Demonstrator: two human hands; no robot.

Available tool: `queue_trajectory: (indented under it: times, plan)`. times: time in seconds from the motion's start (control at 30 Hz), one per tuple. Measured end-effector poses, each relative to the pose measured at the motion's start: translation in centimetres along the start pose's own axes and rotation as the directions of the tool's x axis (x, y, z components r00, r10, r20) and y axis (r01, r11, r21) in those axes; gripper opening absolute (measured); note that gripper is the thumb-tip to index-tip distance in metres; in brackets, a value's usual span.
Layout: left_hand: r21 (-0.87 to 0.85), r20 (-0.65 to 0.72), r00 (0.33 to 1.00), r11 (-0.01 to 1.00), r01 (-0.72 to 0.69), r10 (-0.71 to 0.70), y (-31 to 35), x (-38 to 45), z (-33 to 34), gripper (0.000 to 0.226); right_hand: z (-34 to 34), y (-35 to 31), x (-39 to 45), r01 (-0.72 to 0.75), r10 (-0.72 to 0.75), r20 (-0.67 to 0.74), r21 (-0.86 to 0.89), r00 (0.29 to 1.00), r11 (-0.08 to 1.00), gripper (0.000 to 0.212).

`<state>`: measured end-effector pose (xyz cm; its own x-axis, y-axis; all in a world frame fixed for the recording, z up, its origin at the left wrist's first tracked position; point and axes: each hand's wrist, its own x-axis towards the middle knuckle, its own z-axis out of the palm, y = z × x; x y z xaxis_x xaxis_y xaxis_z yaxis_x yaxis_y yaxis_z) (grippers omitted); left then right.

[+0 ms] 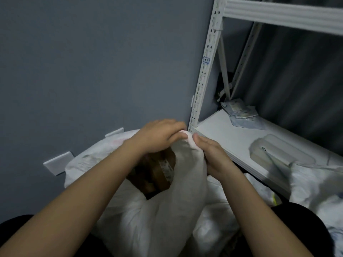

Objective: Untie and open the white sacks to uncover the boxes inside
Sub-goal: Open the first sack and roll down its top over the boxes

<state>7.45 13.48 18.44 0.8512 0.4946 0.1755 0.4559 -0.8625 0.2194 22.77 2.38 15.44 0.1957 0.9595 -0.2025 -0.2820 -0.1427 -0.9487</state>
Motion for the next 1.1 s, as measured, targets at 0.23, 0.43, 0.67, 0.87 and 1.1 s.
queue_trajectory:
  times: [0.23, 0.43, 0.67, 0.87, 1.1]
  plan:
    - [-0.041, -0.034, 0.998, 0.998, -0.053, 0.051, -0.8, 0.9, 0.0, 0.043, -0.1, 0.5, -0.7, 0.027, -0.034, -0.060, -0.110, 0.998, 0.994, 0.019]
    - [-0.013, -0.119, 0.992, 0.999, 0.051, -0.053, -0.5, 2.5, -0.6, 0.037, 0.7, 1.0, -1.1, 0.152, -0.219, -0.203, -0.302, 0.954, 0.941, 0.010]
    - [-0.175, 0.025, 0.997, 0.982, -0.068, 0.073, -0.2, 3.5, -0.1, 0.023, -0.1, 0.4, -0.6, -0.033, 0.033, 0.003, 0.261, 0.999, 0.965, 0.032]
    - [0.110, -0.249, 0.967, 0.990, 0.085, -0.055, -0.1, 3.9, -0.6, 0.021, 0.8, 1.5, -1.4, 0.087, -0.055, -0.187, 0.168, 0.981, 0.982, 0.027]
    - [-0.582, -0.089, 0.875, 0.738, 0.341, -0.475, 5.1, 0.2, -4.6, 0.047, 1.1, -5.2, 0.8, 0.125, -0.060, -0.163, 0.423, 0.985, 0.898, 0.041]
